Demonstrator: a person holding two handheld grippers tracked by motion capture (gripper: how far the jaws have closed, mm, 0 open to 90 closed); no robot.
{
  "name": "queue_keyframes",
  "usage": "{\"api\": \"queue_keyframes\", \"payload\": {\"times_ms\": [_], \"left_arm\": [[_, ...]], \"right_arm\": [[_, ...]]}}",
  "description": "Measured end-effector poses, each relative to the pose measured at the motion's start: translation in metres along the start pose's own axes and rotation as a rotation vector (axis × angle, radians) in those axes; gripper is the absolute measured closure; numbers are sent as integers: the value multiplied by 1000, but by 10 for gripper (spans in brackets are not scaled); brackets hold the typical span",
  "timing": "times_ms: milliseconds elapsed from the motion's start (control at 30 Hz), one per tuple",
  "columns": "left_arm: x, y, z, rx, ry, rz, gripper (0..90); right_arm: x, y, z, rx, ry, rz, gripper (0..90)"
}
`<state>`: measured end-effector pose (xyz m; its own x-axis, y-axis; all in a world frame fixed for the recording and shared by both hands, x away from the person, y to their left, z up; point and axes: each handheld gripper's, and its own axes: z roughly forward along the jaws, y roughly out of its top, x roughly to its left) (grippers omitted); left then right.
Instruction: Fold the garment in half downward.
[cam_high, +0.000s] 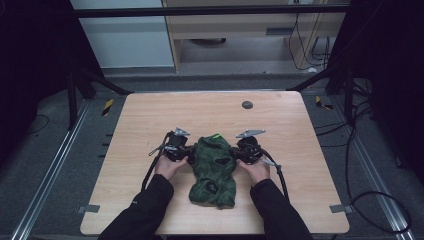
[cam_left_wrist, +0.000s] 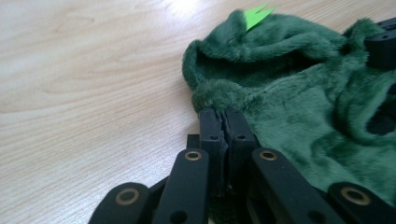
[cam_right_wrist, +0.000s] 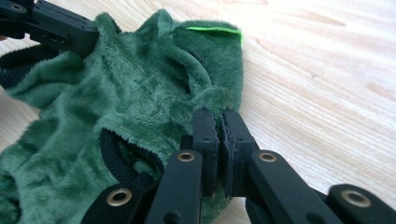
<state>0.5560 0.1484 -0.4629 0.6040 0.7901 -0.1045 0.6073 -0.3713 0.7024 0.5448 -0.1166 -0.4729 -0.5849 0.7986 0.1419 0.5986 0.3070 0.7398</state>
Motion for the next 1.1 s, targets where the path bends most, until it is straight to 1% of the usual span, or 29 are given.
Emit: {"api": "queue_keyframes", "payload": {"times_ms": [133, 233, 267, 300, 333, 433, 500, 600, 633, 733, 800, 900, 1067, 1100], "left_arm": [[-5, 1, -9, -15, -8, 15, 879], [-7, -1, -16, -30, -21, 16, 879], [-8, -3, -19, -38, -30, 14, 879], [-9, -4, -21, -44, -35, 11, 879], [-10, -4, -23, -42, -34, 17, 879], [-13, -5, -32, -57, -40, 27, 879], [-15, -6, -37, -69, -42, 32, 879], [-19, -7, -43, -76, -52, 35, 879], [-21, -8, -45, -78, -54, 39, 879], [-25, -12, -51, -78, -59, 58, 879], [-26, -14, -56, -85, -67, 55, 879], [-28, -18, -62, -87, -71, 63, 879], [-31, -22, -68, -98, -77, 64, 879], [-32, -23, -69, -93, -80, 68, 879]], "right_arm": [[3, 3, -7, -22, 3, -10, 861], [7, 5, -13, -45, 13, -23, 861], [9, 5, -15, -45, 16, -22, 861], [10, 5, -16, -51, 18, -29, 862], [11, 6, -18, -57, 17, -42, 862], [15, 6, -23, -63, 19, -55, 862], [18, 4, -28, -77, 28, -61, 862], [20, 3, -35, -92, 26, -76, 862], [22, 2, -37, -93, 29, -74, 862], [24, 0, -42, -102, 31, -89, 862], [26, -2, -45, -104, 36, -91, 862], [29, -4, -51, -115, 45, -100, 862], [33, -9, -58, -125, 56, -106, 862], [34, -11, -58, -125, 58, -112, 862]]}}
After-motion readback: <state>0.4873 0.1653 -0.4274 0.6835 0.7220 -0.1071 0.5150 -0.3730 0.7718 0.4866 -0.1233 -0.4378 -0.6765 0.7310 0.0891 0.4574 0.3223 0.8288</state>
